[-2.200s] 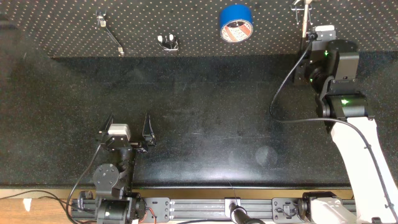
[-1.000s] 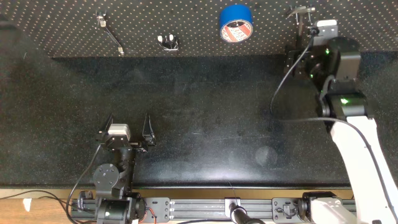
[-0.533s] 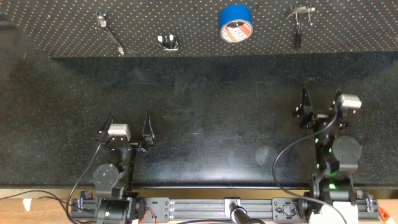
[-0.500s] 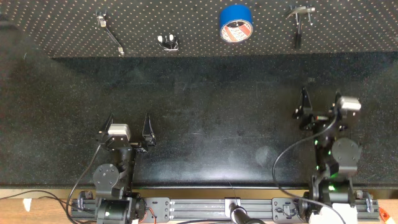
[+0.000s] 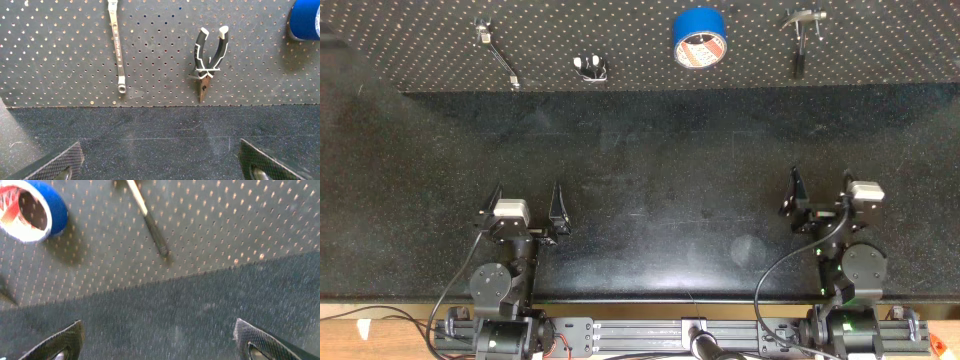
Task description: Place Tools Onto Pegboard
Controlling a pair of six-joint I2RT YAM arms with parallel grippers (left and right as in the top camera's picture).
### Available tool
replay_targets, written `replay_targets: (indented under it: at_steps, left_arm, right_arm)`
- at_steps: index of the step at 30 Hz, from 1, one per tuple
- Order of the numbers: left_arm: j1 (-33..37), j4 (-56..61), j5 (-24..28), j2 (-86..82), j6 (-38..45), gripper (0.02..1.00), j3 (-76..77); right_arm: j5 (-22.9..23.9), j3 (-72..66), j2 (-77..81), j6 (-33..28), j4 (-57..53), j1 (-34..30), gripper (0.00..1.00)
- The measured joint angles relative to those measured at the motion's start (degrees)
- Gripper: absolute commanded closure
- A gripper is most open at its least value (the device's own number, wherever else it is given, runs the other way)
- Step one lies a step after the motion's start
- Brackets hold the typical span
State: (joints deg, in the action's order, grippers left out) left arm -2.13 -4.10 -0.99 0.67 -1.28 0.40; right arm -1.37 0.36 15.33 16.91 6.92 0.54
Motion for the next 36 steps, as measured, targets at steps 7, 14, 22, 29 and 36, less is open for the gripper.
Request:
replay_targets:
  at_steps: [7,14,22,29,36]
  left_arm:
    - [0.0,0.0,0.0,0.0,0.0,0.025,0.0]
    - [0.0,0.0,0.0,0.0,0.0,0.023,0.0]
    - [0.0,0.0,0.0,0.0,0.0,0.023,0.0]
    - [0.0,0.0,0.0,0.0,0.0,0.023,0.0]
    - [0.0,0.0,0.0,0.0,0.0,0.023,0.0]
  right_arm:
    - [0.0,0.0,-9.6,0.0,-10.7,0.4,0.025]
    - [-0.2,0.0,-13.4,-2.5,-10.8,0.8,0.025]
    - [-0.2,0.0,-14.6,-12.2,-10.8,0.8,0.025]
    - [-0.2,0.0,-14.6,-14.3,-10.8,0.8,0.025]
    - [-0.2,0.0,-14.6,-14.3,-10.8,0.8,0.025]
